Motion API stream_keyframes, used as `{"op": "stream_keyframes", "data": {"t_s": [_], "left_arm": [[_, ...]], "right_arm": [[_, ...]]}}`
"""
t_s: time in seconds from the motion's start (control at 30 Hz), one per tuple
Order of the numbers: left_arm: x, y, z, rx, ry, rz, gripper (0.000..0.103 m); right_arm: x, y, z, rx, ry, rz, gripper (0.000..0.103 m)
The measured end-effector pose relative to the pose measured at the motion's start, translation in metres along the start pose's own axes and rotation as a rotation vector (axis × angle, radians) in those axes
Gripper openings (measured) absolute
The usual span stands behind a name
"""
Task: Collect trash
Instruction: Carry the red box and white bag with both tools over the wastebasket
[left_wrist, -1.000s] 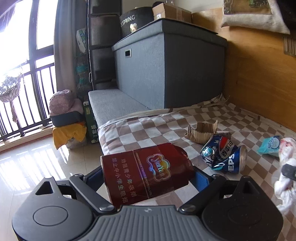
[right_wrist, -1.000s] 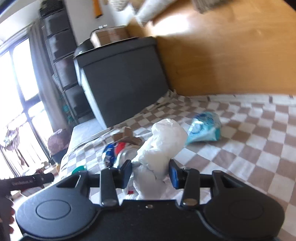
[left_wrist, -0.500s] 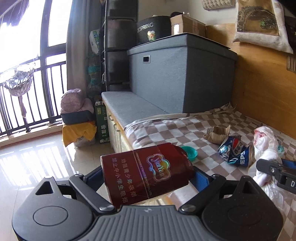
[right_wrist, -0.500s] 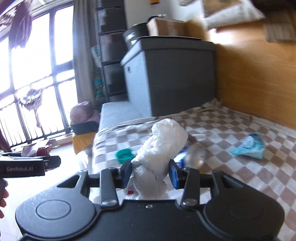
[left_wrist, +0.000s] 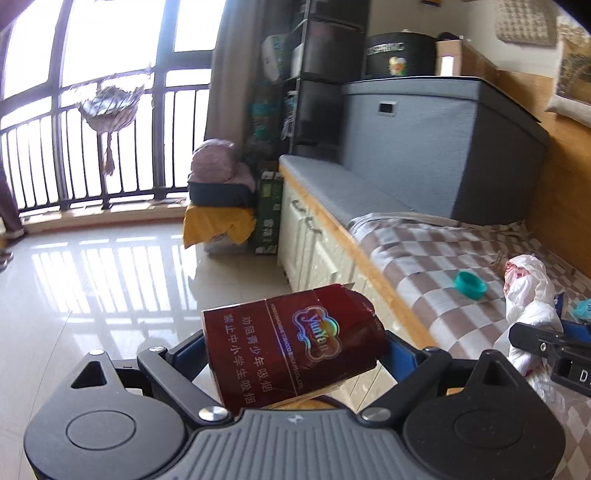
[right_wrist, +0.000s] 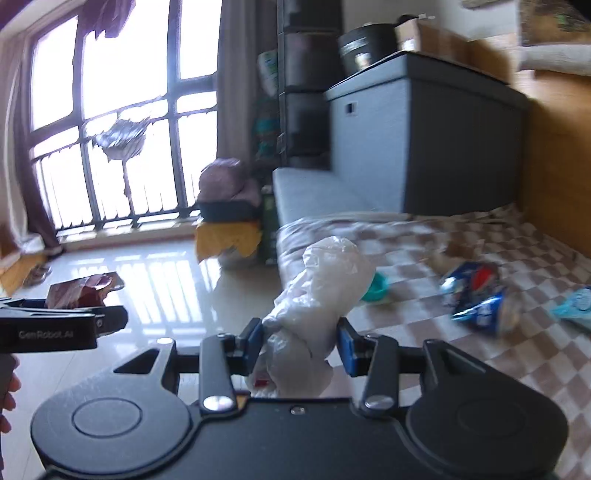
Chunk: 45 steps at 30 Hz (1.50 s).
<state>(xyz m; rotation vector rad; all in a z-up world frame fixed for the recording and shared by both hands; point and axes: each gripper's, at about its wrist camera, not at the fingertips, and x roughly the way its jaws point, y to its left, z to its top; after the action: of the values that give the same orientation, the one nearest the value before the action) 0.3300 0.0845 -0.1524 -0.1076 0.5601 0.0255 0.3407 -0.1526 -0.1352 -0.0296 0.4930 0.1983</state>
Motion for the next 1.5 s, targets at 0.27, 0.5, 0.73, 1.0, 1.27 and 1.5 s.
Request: {"op": "stream_keyframes", "data": {"t_s": [0.27, 0.5, 0.73, 1.0, 1.27, 1.5], "left_arm": [[0.017, 0.045, -0.032, -0.089, 0.066, 0.052, 0.095], [0.051, 0.073, -0.058, -0.137, 0.119, 0.084, 0.095], [0.088, 0.081, -0.073, -0.190, 0.150, 0.056, 0.095], [0.145, 0.088, -0.089, -0.278, 0.248, -0.011, 0.095], [0.186, 0.109, -0.113, -0.422, 0.377, -0.035, 0.095], [0.205, 0.106, -0.108, -0.445, 0.386, -0.049, 0.095]], "right_arm": [[0.030, 0.054, -0.018, -0.077, 0.076, 0.068, 0.044], [0.074, 0.079, -0.048, -0.042, 0.165, 0.091, 0.044], [0.125, 0.082, -0.090, -0.023, 0.284, 0.112, 0.044], [0.188, 0.081, -0.113, -0.019, 0.432, 0.165, 0.044], [0.231, 0.083, -0.139, -0.021, 0.576, 0.192, 0.044], [0.250, 0.095, -0.146, -0.025, 0.590, 0.317, 0.049]]}}
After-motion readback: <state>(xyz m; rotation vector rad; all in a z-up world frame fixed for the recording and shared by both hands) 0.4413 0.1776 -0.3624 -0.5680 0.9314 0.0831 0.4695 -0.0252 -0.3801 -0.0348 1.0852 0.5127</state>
